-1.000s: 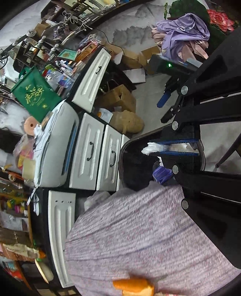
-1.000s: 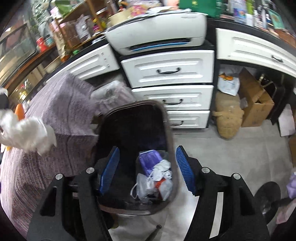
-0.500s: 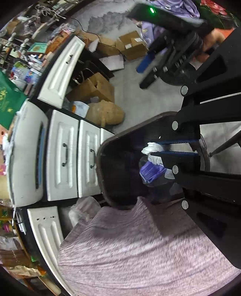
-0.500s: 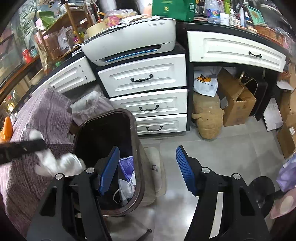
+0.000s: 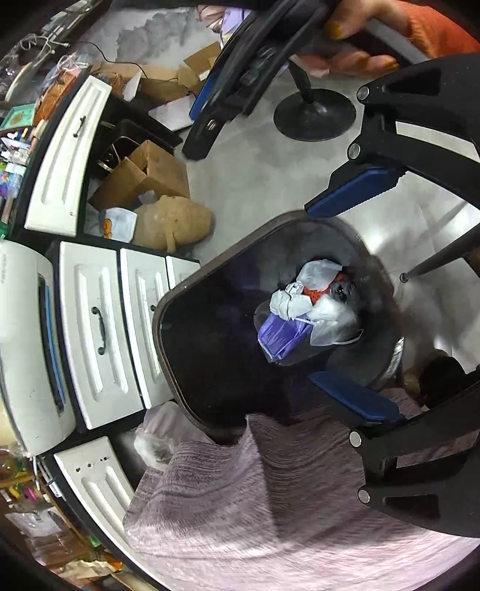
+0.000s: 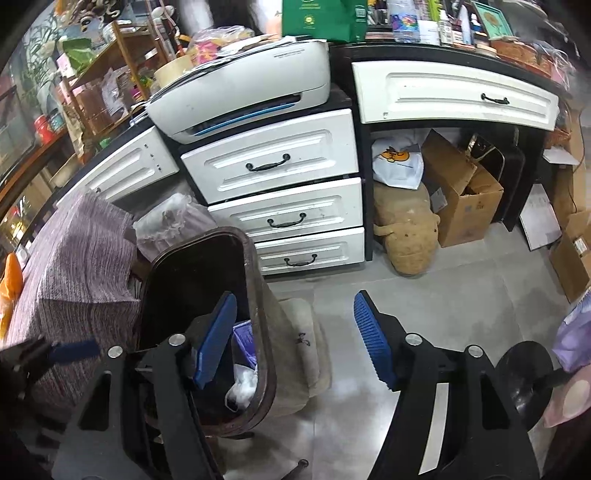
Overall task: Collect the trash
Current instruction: 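Move both open tools back over the table toward the orange peel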
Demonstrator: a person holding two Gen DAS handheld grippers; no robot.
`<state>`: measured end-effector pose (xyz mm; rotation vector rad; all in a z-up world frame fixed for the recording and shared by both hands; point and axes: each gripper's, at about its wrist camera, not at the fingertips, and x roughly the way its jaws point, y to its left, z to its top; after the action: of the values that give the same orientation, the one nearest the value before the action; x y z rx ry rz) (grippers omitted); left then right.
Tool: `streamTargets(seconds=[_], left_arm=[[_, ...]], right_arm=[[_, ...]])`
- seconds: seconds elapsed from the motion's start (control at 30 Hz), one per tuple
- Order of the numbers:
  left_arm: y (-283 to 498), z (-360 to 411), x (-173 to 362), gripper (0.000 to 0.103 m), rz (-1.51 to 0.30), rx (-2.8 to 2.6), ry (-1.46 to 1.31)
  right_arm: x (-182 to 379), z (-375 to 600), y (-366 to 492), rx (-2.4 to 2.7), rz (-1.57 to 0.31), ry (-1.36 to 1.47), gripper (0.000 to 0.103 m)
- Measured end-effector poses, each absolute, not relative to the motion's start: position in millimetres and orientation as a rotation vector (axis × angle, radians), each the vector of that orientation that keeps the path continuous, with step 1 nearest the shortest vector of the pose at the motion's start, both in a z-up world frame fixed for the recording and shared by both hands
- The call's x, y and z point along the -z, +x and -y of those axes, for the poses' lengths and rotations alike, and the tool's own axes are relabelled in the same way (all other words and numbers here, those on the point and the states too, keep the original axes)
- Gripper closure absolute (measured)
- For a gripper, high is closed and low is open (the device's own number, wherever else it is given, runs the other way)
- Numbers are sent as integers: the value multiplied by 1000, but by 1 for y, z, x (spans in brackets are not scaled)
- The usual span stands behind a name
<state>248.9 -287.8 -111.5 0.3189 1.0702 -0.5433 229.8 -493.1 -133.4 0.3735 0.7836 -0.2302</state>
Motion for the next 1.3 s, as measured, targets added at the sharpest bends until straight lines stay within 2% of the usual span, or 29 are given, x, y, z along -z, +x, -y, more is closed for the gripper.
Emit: streamTargets(seconds=[0.23, 0.4, 0.47, 0.8, 1.3], left_arm=[[210, 276, 82, 11, -948, 607, 294], [191, 255, 58, 10, -869, 593, 248], [186, 240, 48, 7, -833, 574, 217], [175, 149, 14, 6, -668, 342, 173], [177, -8, -6, 6, -654, -5, 154]], right_arm=[[137, 490, 227, 223, -802, 376, 35], [132, 479, 229, 196, -799, 369, 32], [127, 472, 231, 173, -793, 368, 25], [86, 391, 243, -19, -742, 297, 24], [37, 229, 276, -391, -745, 163, 24]])
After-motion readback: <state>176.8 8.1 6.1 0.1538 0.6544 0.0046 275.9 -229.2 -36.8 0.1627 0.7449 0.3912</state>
